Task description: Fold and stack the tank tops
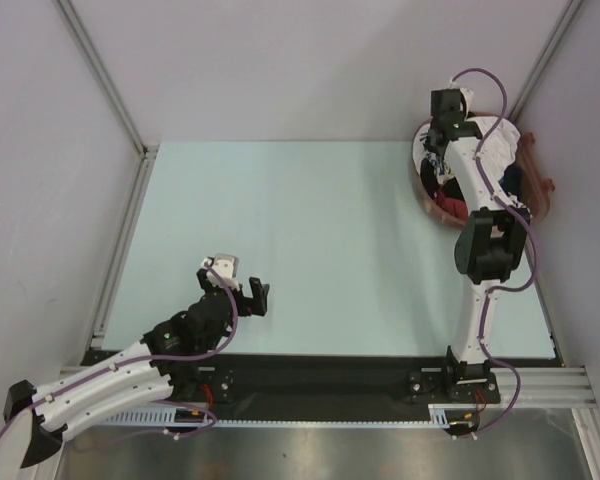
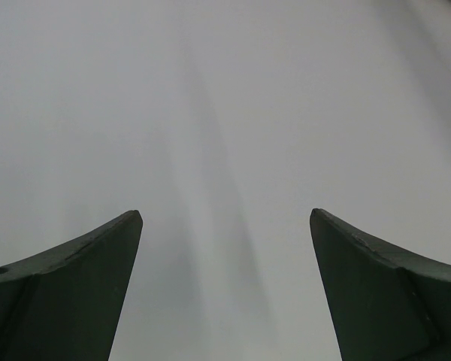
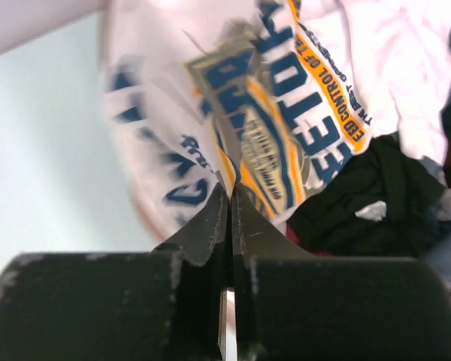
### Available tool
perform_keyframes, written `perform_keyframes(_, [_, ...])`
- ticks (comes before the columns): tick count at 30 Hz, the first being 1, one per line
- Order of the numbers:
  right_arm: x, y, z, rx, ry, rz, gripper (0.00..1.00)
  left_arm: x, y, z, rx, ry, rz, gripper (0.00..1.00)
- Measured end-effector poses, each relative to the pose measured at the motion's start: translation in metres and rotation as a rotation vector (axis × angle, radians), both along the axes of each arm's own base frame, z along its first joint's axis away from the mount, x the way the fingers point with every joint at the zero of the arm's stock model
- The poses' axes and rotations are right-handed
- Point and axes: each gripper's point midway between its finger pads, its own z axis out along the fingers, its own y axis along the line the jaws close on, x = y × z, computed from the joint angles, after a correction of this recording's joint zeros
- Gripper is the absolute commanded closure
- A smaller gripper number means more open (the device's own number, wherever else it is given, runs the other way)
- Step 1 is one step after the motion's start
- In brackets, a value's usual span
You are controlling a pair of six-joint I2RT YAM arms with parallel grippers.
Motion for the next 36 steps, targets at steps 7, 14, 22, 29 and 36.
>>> perform_keyframes(7, [-0.077,0.096,0.162,-0.216,-0.28,0.216,1.0,0.0,0.0,0.003,-0.014,-0.008,0.0,0.0])
perform_keyframes(14, [-0.247,0.198,0.375,-0.033,-0.815,0.588,1.0,0.0,0.0,0.003,-0.019,-0.006,0.003,0.0])
perform_keyframes(22, [-0.298,0.181,0.415,0.085,-0.938,0.641,1.0,-0.002,0.004,0.014,-0.063,-0.036,0.004,0.0])
perform_keyframes(29, [-0.185,0.215,0.278,0.154,-0.596,0.692,0.17,-0.004,0.012,0.025,-0.116,-0.07,0.033,0.0])
perform_keyframes(36, [-0.165,0.253,0.074,0.231,-0.105,0.744,0.22,-0.003,0.018,0.023,-0.119,-0.067,0.071,0.0])
